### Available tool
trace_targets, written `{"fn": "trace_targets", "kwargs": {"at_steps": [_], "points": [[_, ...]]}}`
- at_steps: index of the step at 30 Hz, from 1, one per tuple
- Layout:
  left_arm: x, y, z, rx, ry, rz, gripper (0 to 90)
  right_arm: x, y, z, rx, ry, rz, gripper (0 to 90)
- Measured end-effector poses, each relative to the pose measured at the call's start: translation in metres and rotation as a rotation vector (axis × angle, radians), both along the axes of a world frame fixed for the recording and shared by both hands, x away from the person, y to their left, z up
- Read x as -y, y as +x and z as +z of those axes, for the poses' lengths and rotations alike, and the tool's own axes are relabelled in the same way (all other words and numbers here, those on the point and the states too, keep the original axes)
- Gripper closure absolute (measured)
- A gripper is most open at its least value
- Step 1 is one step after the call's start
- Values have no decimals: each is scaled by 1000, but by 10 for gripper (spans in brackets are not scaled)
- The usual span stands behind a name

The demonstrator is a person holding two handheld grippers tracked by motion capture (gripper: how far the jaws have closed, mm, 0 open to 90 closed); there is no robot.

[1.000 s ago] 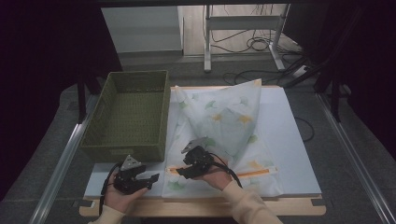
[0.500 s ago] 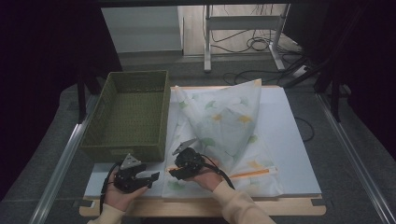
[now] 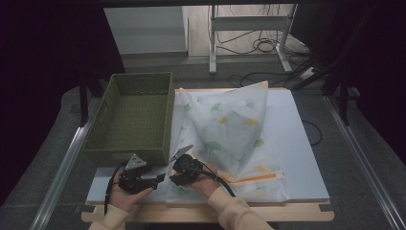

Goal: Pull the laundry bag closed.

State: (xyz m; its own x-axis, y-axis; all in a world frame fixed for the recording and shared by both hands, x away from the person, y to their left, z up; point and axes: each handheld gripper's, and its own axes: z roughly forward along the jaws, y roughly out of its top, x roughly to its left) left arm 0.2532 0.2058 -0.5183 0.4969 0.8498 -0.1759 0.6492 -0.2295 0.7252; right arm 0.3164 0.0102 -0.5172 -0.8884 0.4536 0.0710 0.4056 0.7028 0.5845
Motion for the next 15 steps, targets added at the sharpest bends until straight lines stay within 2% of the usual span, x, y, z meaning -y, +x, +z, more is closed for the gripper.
{"fn": "trace_targets", "kwargs": {"at_steps": [3,5,8,13,15], "points": [[-1,0,0,-1,0,3,344,-3,1,-1,4,-7,-3,612],[-2,0,-1,-3,0,7,345,-7,1,-4,20,-37,5,643],[-3,-1,-1,-3,1,8,344,-8,2,-3,35,-56,3,695],[-1,-1,-2,-7,4,5,344,-8,3,-4,11,-54,20,796],[-1,-1,-2,-9,5,3,344,-8,4,-3,4,-51,22,809]]}}
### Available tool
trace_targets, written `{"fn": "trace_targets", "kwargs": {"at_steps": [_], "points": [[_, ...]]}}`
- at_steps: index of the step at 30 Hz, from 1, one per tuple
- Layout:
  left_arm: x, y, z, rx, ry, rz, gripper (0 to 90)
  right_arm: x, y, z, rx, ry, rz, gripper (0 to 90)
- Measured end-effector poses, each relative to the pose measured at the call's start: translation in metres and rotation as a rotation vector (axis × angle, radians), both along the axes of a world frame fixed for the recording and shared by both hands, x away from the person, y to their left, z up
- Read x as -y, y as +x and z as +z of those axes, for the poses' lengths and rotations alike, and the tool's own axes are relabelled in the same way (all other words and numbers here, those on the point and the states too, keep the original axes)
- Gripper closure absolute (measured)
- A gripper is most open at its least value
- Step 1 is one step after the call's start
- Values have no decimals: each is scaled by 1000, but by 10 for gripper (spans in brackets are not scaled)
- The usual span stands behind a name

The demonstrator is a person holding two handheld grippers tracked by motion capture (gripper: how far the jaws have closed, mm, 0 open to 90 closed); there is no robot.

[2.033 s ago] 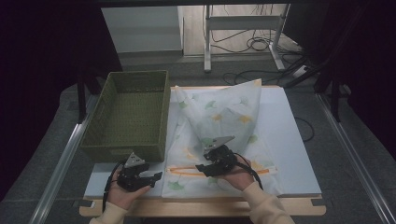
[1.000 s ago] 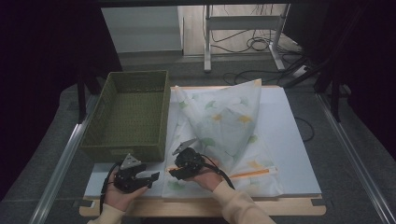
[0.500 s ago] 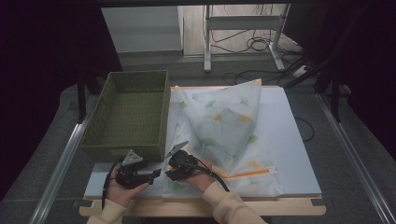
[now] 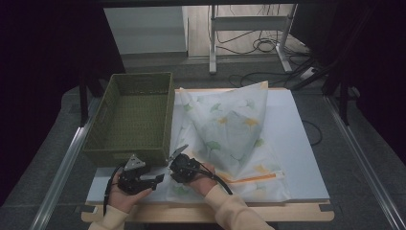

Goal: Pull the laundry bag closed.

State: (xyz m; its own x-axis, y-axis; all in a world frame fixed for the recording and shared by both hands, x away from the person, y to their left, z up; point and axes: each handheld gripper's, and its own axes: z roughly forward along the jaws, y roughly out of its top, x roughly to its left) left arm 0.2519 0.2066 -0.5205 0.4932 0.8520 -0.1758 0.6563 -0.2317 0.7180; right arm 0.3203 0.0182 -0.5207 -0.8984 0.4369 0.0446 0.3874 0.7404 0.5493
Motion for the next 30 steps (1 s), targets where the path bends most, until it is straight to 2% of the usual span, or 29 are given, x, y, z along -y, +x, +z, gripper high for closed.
{"fn": "trace_targets", "kwargs": {"at_steps": [6,17,23,30], "points": [[1,0,-1,-4,3,-6,343,4,6,3,-25,22,-14,880],[2,1,-3,-9,9,-14,339,6,11,0,-73,44,-3,856],[3,1,-3,-11,12,-16,339,8,11,0,-84,40,-2,887],[4,1,-4,-11,14,-18,337,7,9,0,-76,26,10,867]]}}
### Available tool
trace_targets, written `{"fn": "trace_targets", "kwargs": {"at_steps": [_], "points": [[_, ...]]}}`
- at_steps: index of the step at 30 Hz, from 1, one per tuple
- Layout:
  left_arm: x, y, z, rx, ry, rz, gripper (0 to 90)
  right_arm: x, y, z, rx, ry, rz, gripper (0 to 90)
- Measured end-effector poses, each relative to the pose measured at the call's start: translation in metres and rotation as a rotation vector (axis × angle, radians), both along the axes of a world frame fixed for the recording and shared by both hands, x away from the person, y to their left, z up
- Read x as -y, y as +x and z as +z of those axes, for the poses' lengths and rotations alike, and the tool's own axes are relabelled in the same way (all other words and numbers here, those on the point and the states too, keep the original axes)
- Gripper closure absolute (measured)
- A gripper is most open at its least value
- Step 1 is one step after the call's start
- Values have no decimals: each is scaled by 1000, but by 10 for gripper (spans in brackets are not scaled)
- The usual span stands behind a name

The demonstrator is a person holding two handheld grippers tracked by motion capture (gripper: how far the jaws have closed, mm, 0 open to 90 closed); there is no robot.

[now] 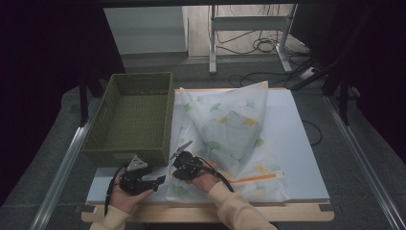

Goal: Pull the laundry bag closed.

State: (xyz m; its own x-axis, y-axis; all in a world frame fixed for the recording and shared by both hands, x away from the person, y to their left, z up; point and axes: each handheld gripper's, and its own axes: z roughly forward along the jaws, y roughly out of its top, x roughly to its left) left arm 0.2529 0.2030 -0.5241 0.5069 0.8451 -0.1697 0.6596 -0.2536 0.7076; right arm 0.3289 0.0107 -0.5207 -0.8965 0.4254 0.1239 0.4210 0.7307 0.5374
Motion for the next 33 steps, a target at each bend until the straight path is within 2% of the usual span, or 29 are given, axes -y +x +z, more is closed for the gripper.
{"fn": "trace_targets", "kwargs": {"at_steps": [4,8,19,24,30,33], "points": [[1,0,0,-1,2,-1,337,-2,-3,0,10,-19,14,854],[1,0,0,-3,3,-1,337,-3,-4,1,26,-33,16,883],[3,0,-1,-3,5,-7,336,0,-1,4,39,-47,5,899],[4,0,-1,-3,2,-10,335,2,1,6,40,-33,9,899],[5,5,3,3,-22,-7,333,7,0,10,44,-11,17,899],[5,7,4,-15,-68,-20,334,10,-2,12,52,-3,19,899]]}}
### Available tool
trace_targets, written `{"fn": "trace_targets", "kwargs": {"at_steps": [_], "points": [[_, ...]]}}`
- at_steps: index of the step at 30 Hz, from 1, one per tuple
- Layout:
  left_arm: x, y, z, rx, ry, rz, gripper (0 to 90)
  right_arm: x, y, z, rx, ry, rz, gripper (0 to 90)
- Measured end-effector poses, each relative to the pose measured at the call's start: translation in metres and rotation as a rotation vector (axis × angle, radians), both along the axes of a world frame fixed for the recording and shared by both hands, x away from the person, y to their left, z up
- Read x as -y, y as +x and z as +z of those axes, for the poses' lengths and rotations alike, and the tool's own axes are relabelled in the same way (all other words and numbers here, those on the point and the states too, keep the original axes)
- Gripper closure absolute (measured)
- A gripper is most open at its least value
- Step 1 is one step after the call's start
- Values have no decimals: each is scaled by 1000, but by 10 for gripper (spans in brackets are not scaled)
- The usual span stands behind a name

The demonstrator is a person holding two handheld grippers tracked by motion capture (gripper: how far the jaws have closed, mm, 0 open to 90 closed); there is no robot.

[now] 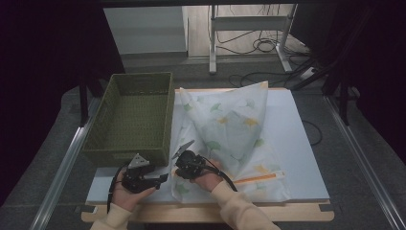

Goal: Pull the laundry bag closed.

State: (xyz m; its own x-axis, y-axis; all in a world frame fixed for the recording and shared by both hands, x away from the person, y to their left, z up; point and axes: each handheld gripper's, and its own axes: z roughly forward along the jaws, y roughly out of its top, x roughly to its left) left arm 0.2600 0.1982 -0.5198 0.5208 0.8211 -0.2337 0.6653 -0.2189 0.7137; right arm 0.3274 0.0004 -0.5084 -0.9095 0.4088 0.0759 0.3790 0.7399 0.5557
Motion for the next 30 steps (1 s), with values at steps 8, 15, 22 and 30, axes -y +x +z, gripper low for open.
{"fn": "trace_targets", "kwargs": {"at_steps": [8,15,22,30], "points": [[11,11,2,-56,-68,-56,347,6,0,4,16,16,9,899],[17,19,-6,-133,-95,-100,386,8,0,5,27,20,17,899],[23,23,-10,-171,-85,-123,493,8,-1,5,30,20,18,899],[23,29,-13,-197,-79,-119,781,9,0,5,30,16,12,899]]}}
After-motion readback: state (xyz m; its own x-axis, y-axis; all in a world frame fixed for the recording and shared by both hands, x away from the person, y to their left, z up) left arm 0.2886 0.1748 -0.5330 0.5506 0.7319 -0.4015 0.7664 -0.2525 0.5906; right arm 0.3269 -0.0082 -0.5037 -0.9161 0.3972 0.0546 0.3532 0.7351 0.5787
